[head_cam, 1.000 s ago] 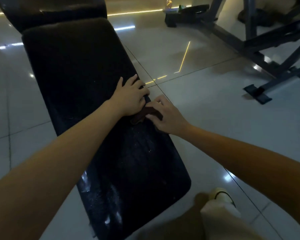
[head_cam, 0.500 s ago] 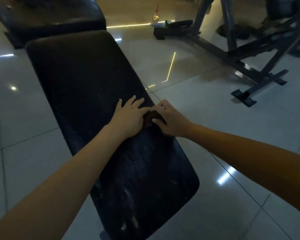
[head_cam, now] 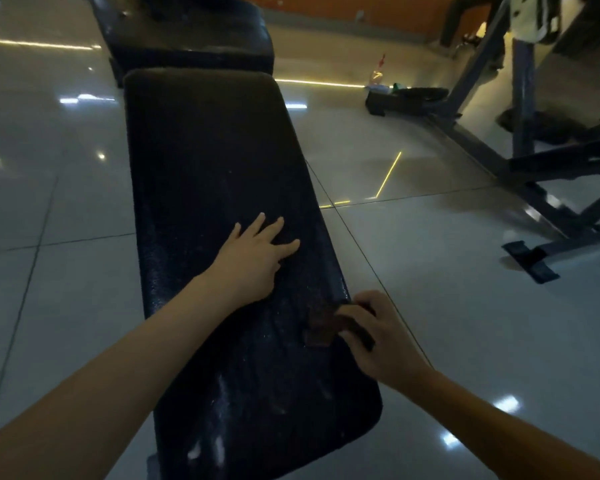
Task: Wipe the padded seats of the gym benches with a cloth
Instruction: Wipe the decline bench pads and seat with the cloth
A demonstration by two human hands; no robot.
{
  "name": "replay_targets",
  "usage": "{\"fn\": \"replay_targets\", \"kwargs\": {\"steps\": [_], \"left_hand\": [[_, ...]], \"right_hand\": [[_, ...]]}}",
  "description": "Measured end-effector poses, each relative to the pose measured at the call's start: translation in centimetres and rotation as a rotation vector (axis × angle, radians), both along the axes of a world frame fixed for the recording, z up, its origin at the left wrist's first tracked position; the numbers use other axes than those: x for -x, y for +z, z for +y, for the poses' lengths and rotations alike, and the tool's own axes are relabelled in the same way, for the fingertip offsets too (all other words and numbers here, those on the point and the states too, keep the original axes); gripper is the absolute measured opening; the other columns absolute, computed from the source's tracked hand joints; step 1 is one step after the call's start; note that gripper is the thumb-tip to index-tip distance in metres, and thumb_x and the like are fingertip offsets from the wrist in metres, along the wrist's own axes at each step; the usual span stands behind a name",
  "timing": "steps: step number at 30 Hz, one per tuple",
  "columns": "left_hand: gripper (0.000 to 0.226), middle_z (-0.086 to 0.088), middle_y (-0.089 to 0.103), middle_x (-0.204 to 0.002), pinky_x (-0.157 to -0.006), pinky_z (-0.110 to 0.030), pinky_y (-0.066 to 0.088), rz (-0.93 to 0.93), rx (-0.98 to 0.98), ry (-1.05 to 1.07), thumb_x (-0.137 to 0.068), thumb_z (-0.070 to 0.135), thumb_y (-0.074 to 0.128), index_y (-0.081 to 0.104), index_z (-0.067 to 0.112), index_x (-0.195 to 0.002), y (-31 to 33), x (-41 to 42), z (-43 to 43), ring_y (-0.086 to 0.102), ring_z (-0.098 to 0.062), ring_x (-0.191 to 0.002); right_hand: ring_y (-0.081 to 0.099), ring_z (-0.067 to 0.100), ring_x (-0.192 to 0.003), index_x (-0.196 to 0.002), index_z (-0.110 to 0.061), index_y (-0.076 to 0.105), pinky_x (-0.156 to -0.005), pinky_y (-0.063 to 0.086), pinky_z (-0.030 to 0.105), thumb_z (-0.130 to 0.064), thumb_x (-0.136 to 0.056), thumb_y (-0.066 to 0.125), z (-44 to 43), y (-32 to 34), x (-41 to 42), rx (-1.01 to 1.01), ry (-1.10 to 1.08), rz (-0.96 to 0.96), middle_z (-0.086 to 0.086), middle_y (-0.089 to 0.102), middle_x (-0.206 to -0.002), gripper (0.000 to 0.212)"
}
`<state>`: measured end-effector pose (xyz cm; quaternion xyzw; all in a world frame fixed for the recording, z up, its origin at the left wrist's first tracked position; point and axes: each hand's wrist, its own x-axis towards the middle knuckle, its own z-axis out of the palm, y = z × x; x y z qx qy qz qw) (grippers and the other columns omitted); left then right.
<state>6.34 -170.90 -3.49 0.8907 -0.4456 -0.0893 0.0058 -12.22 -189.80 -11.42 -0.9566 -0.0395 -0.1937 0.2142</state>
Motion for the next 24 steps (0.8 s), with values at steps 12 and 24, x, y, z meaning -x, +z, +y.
{"fn": "replay_targets", "kwargs": {"steps": [12, 24], "left_hand": [[0.06, 0.009, 0.005, -0.164, -0.115, -0.053, 0.03, 0.008, -0.022, 0.002, -0.1, 0.033, 0.048, 0.019, 0.049, -0.15, 1.2, -0.9, -0.6, 0.002, -0.021, -0.151], [0.05, 0.0, 0.008, -0.164, -0.119, -0.058, 0.006, 0.024, 0.112, -0.053, -0.102, 0.039, 0.043, 0.031, 0.035, -0.151, -0.9, 0.5, 0.9, 0.0, -0.02, -0.152]], "right_hand": [[0.049, 0.03, -0.1, -0.112, -0.009, 0.066, -0.083, 0.034, 0.023, -0.018, -0.083, 0.063, -1.9, 3.5, -12.3, 0.046, -0.005, -0.077, 0.014, 0.048, -0.103, 0.031], [0.047, 0.029, -0.097, -0.102, -0.001, 0.069, -0.085, 0.036, 0.025, -0.016, -0.081, 0.063, -2.3, -2.0, 0.9, 0.072, 0.241, -0.075, 0.016, 0.053, -0.102, 0.026]]}}
